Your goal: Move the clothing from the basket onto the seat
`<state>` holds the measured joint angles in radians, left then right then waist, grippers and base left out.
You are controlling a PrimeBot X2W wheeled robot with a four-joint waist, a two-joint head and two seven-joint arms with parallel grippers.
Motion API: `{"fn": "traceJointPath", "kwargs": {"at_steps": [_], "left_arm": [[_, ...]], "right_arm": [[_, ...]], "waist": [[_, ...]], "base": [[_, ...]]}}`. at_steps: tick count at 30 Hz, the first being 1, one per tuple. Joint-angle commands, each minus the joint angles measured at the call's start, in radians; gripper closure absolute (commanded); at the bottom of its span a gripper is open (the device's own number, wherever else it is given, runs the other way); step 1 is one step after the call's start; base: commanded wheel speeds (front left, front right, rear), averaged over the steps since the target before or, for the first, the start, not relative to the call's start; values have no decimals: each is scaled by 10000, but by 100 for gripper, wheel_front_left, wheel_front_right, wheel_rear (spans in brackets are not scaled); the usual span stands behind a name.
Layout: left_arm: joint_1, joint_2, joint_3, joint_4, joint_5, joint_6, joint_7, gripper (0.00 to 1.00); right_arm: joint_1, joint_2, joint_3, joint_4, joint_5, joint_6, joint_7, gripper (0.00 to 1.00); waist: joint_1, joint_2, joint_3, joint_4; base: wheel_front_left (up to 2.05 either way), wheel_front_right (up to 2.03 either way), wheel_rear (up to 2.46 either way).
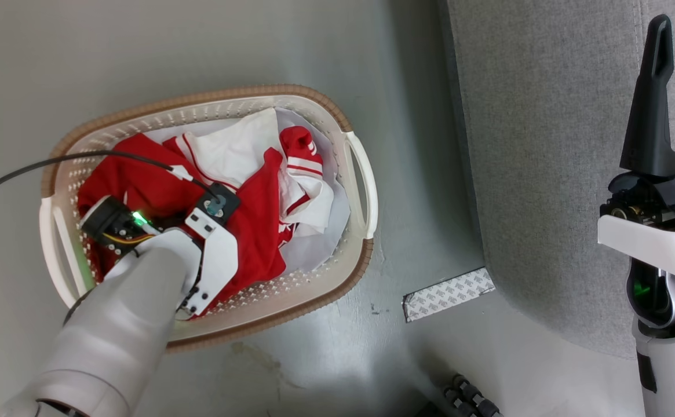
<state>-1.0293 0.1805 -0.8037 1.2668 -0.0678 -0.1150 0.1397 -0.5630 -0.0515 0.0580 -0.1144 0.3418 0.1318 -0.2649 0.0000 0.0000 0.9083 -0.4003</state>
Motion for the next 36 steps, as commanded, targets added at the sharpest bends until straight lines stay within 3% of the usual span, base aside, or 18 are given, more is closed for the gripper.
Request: {"fn": "traceJointPath", "kwargs": {"at_steps": [1, 2, 3, 4, 5, 6, 19, 29, 36], "left_arm": [[-9, 29, -26, 80, 30, -8, 76, 0], [21, 16, -35, 90, -5, -12, 79, 0], [35, -1, -25, 95, -63, -23, 15, 7], [53, -30, 27, 94, -158, -32, -96, 45], [78, -58, 30, 92, -195, -40, -166, 91], [96, -78, -10, 78, -195, -52, -271, 100], [898, -660, -297, -132, -559, -134, -1317, 100], [2030, -1180, -533, -616, -1207, -158, -2351, 100], [2837, -1296, -676, -1569, -2339, -145, -2744, 100]], "right_arm": [[-111, 14, 17, -4, 6, -21, 9, 0], [-113, 12, 25, 6, 1, -21, 9, 0], [-116, 12, 29, 17, -3, -21, 9, 0], [-113, 12, 25, 21, -12, -21, 9, 0], [-103, 12, -2, 23, -35, -21, 9, 0], [-89, 12, -45, 26, -71, -21, 7, 0], [120, 7, -221, 297, -265, -21, 9, 0], [662, 2, -292, 797, -738, -21, 9, 0], [1345, -169, -367, 1195, -784, -21, 9, 0]], "waist": [[0, 0, 34, -12], [0, 0, 48, -20], [0, 0, 57, -26], [0, 0, 62, -23], [0, 0, 59, -4], [0, 0, 48, 33], [0, 0, -1405, 589], [0, 0, -3803, 1292], [0, 0, -5445, 1821]], "base": [[0, 0, 0], [0, 0, 0], [0, 0, 0], [0, 0, 0], [0, 0, 0], [0, 0, 0], [0, 0, 0], [0, 0, 0], [0, 0, 0]]}}
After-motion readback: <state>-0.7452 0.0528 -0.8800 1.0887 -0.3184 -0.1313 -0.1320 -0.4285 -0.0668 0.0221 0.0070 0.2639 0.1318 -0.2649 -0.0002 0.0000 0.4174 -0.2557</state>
